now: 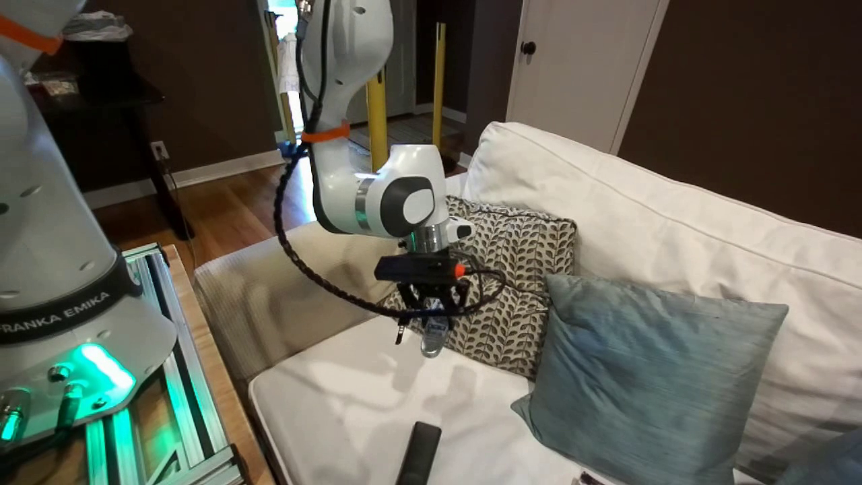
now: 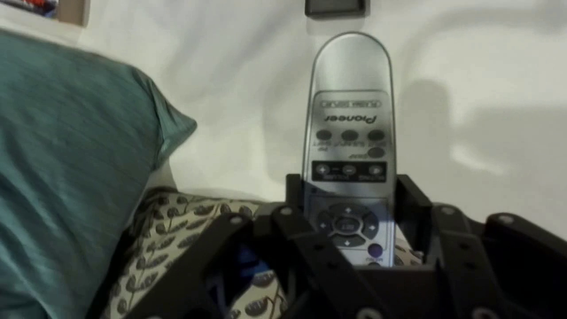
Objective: Put the grey remote control on the left armrest of the chair.
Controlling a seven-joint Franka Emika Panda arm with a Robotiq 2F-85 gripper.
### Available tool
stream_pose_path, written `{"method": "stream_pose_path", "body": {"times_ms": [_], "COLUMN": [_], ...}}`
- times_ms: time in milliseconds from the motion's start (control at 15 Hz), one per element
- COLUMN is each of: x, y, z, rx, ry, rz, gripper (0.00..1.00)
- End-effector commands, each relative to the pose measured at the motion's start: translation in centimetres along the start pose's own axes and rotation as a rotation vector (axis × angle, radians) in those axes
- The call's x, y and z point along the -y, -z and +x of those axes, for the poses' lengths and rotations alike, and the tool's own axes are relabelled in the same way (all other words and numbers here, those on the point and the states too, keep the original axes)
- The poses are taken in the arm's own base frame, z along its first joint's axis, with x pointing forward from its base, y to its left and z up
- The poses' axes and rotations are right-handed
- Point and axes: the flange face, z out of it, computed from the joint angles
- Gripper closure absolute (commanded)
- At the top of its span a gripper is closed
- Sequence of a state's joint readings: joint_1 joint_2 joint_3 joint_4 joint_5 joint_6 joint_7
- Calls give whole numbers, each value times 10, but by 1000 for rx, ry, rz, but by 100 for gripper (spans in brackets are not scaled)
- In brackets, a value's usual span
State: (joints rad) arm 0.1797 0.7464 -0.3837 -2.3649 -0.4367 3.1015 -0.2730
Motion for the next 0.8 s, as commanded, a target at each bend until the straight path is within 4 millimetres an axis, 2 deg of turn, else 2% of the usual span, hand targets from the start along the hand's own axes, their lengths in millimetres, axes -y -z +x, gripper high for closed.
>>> {"method": "stream_pose_path", "body": {"times_ms": [0,333,733], "x": [34,80,129], "y": [32,56,76], "z": [7,15,25], "rx": [-94,-223,-272], "ry": [114,315,545], "rz": [-29,-51,-81], "gripper": [73,73,73]}}
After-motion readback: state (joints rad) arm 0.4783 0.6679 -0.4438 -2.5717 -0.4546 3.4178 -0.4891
